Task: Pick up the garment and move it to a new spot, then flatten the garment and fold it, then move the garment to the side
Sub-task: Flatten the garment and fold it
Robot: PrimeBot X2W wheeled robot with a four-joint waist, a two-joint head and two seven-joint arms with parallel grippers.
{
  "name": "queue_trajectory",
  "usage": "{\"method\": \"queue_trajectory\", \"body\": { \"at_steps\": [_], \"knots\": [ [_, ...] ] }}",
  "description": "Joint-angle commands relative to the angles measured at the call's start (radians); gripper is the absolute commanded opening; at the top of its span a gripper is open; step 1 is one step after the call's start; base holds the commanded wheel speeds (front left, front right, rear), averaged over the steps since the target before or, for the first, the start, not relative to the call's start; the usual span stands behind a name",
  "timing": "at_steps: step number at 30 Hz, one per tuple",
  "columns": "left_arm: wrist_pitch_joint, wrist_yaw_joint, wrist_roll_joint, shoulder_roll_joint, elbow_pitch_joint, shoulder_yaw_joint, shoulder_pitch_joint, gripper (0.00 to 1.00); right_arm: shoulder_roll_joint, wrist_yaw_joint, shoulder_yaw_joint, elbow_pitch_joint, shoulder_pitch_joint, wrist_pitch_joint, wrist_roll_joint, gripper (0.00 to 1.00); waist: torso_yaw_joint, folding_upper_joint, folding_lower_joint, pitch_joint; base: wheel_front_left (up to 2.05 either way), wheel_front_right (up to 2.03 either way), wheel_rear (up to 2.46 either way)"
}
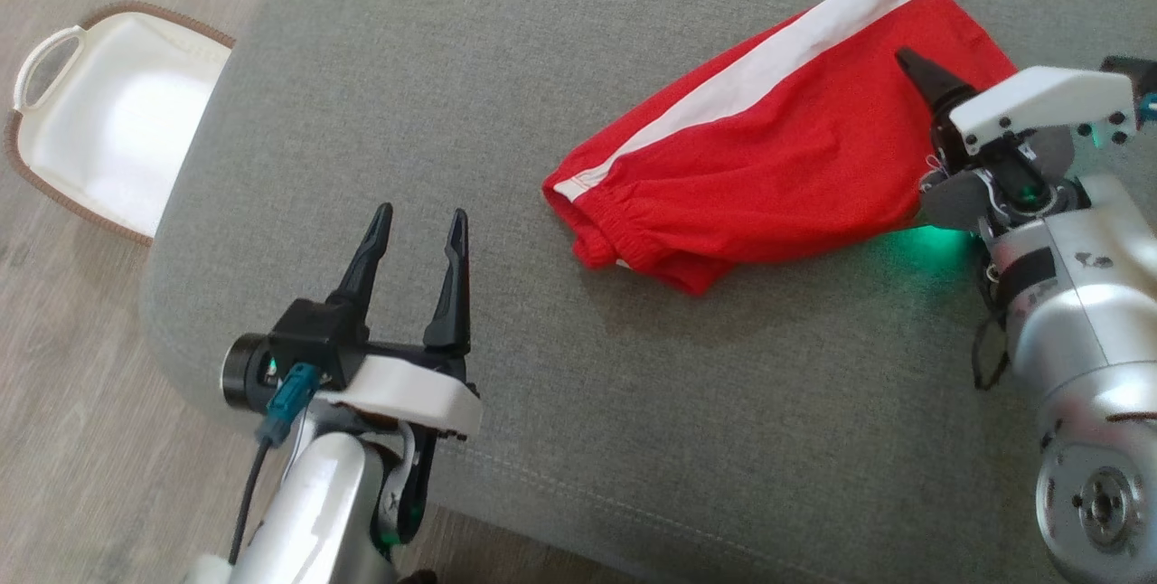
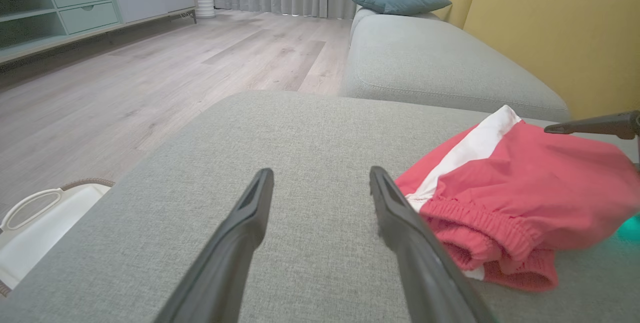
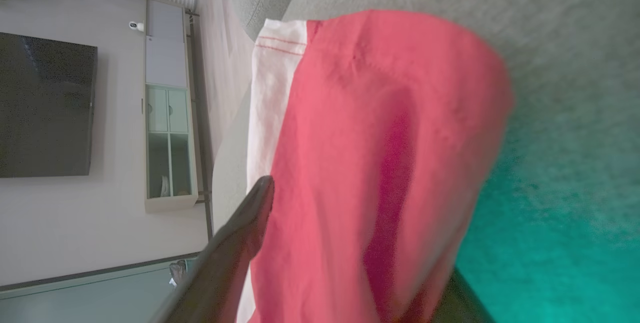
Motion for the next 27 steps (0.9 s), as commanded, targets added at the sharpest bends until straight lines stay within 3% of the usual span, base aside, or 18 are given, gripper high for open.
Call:
{"method": "queue_trajectory", "body": {
  "at_steps": [1, 2, 3, 10, 16, 27],
  "knots": [
    [-0.005, 0.01, -0.005, 0.004, -0.037, 0.029, -0.035, 1.0, 0.046, 0.004, 0.017, 0.016, 0.004, 0.002, -0.007, 1.0, 0.002, -0.0001, 0.0, 0.003, 0.0, 0.0, 0.0],
    [-0.005, 0.012, -0.008, 0.004, -0.037, 0.028, -0.037, 1.0, 0.047, 0.004, 0.019, 0.022, -0.006, 0.002, -0.013, 0.54, 0.002, -0.0001, 0.0, 0.004, 0.0, 0.0, 0.0],
    [-0.005, 0.014, -0.01, 0.004, -0.037, 0.028, -0.037, 1.0, 0.047, 0.004, 0.021, 0.025, -0.014, -0.004, -0.017, 0.0, 0.001, -0.0001, 0.0, 0.004, 0.0, 0.0, 0.0],
    [-0.005, 0.02, -0.015, 0.004, -0.029, 0.037, -0.033, 1.0, 0.051, 0.004, 0.0, -0.005, 0.003, -0.071, 0.033, 0.0, -0.04, -0.0001, 0.0, -0.027, 0.0, 0.0, 0.0],
    [-0.005, 0.012, -0.004, 0.004, -0.018, 0.049, -0.019, 1.0, 0.052, 0.004, 0.065, -0.137, 0.123, -0.104, 0.146, 0.0, -0.11, -0.0001, 0.0, -0.083, 0.0, 0.0, 0.0],
    [-0.005, 0.006, 0.011, 0.004, -0.008, 0.076, 0.054, 1.0, 0.052, 0.004, 0.221, -0.382, 0.466, -0.369, 0.258, 0.0, -0.237, -0.0001, 0.0, -0.202, 0.0, 0.0, 0.0]
  ]
}}
